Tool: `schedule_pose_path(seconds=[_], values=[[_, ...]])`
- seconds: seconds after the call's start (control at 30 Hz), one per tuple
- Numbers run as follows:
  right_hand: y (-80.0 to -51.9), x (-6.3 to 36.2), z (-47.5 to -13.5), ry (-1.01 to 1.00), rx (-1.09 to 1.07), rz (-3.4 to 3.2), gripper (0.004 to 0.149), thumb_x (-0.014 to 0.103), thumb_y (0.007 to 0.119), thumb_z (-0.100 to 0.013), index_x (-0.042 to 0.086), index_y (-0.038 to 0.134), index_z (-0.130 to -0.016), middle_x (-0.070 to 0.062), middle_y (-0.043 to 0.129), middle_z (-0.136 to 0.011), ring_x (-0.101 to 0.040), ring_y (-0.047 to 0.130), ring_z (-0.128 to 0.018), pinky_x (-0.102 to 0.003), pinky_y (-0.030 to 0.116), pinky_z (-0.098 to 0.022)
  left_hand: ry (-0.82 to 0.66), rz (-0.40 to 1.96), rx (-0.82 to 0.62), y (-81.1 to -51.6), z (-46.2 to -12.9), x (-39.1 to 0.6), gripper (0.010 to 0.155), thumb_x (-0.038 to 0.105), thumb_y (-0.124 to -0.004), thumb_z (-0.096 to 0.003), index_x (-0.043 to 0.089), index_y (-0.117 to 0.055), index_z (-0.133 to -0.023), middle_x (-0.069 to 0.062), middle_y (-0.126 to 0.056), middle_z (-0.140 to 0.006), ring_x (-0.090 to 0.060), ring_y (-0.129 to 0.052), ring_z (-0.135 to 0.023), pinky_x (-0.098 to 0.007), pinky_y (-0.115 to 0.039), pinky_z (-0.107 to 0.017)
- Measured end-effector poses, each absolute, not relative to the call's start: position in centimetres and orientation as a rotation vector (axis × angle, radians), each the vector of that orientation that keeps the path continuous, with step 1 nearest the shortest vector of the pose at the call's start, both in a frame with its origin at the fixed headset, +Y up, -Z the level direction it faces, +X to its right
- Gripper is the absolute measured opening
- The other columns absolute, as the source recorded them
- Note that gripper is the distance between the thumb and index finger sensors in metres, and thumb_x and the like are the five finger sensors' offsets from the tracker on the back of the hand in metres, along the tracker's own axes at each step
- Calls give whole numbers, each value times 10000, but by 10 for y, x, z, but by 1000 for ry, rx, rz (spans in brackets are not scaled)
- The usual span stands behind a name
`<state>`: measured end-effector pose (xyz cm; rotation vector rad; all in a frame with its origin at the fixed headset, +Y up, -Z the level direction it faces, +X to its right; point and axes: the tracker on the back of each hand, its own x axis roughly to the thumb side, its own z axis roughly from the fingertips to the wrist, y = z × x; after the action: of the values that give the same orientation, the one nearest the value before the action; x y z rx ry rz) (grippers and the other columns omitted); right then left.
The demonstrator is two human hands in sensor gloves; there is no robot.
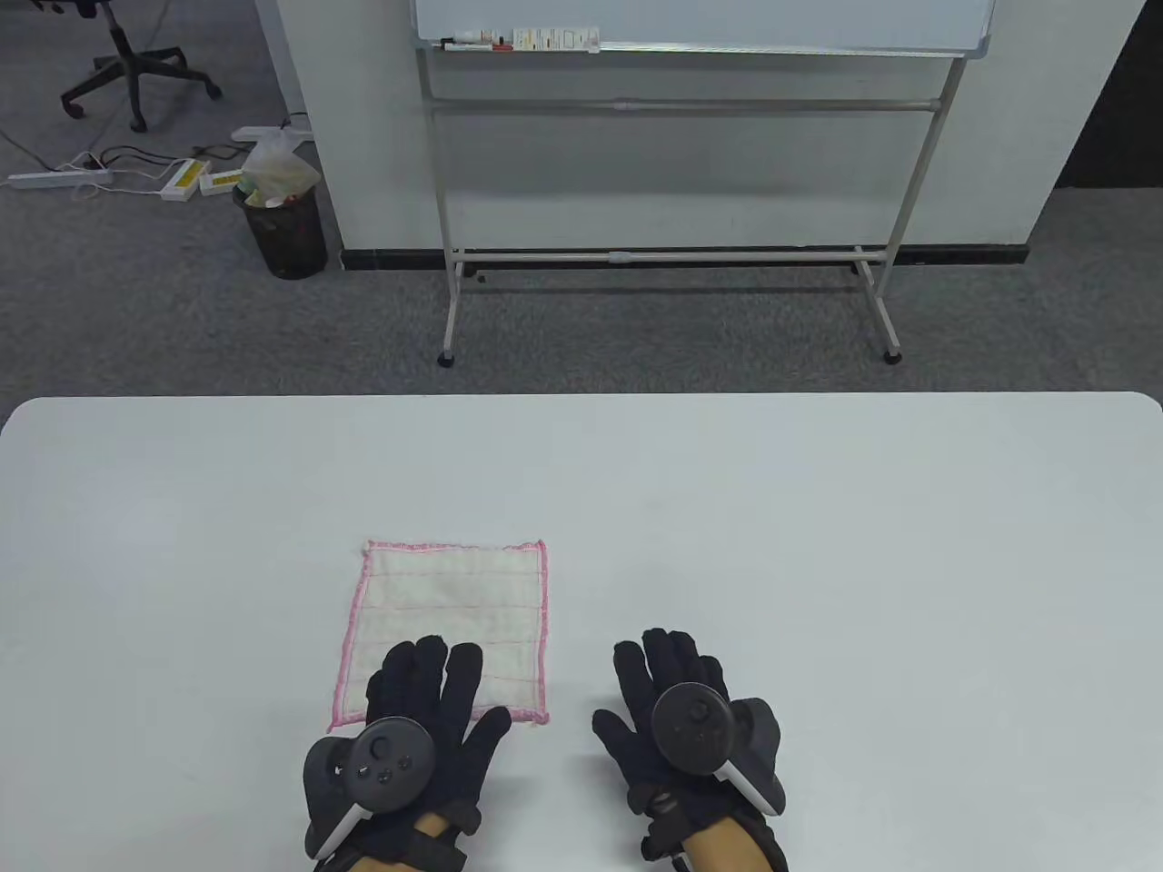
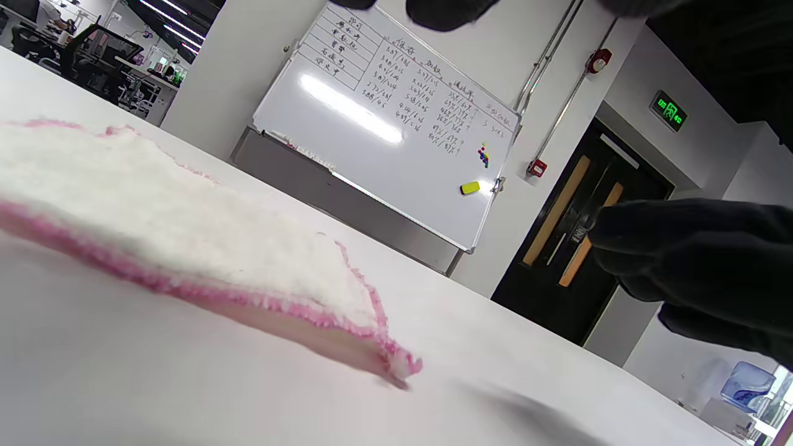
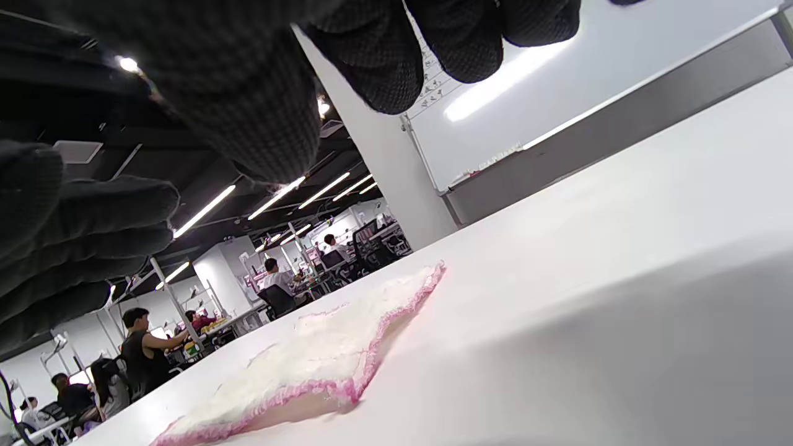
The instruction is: Squeeze dry dish cloth into compact mass
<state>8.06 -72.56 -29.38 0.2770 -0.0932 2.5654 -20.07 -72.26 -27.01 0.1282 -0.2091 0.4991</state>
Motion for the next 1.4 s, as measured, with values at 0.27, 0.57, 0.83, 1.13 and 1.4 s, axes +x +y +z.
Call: schedule_pose_path(seconds=[0.27, 0.57, 0.83, 1.13, 1.4], values=[[-729, 82, -296, -54, 252, 2519, 747, 514, 811, -464, 162, 499, -1044, -155, 395, -1102, -452, 374, -1039, -645, 324, -726, -157, 495, 83, -732, -279, -216, 728, 684, -531, -509, 276, -376, -1093, -101, -211, -1158, -413, -131, -1038, -595, -165, -698], [-736, 78, -300, -17, 252, 2503, 730, 526, 782, -469, 160, 513, -1040, -162, 418, -1097, -461, 400, -1030, -647, 343, -722, -140, 467, 22, -741, -288, -227, 777, 714, -590, -492, 289, -339, -1092, -88, -184, -1158, -399, -105, -1042, -600, -154, -700], [-740, 72, -298, 3, 231, 2438, 722, 531, 761, -473, 153, 518, -1038, -170, 432, -1091, -472, 414, -1021, -649, 356, -716, -180, 481, -115, -753, -304, -229, 781, 701, -613, -484, 311, -312, -1090, -43, -140, -1167, -362, -56, -1061, -617, -131, -716], [-724, 62, -291, -142, 329, 2460, 710, 535, 755, -474, 151, 542, -1032, -173, 468, -1086, -466, 450, -1018, -652, 372, -715, -207, 278, -203, -744, -337, -229, 798, 703, -648, -468, 318, -310, -1081, -39, -182, -1168, -361, -104, -1076, -632, -163, -721], [-725, 67, -292, -166, 303, 2430, 699, 534, 753, -474, 138, 572, -1021, -178, 509, -1074, -475, 491, -1003, -657, 390, -711, -241, 172, -323, -761, -357, -211, 875, 689, -774, -425, 338, -295, -1068, -2, -291, -1177, -338, -239, -1104, -639, -292, -746]])
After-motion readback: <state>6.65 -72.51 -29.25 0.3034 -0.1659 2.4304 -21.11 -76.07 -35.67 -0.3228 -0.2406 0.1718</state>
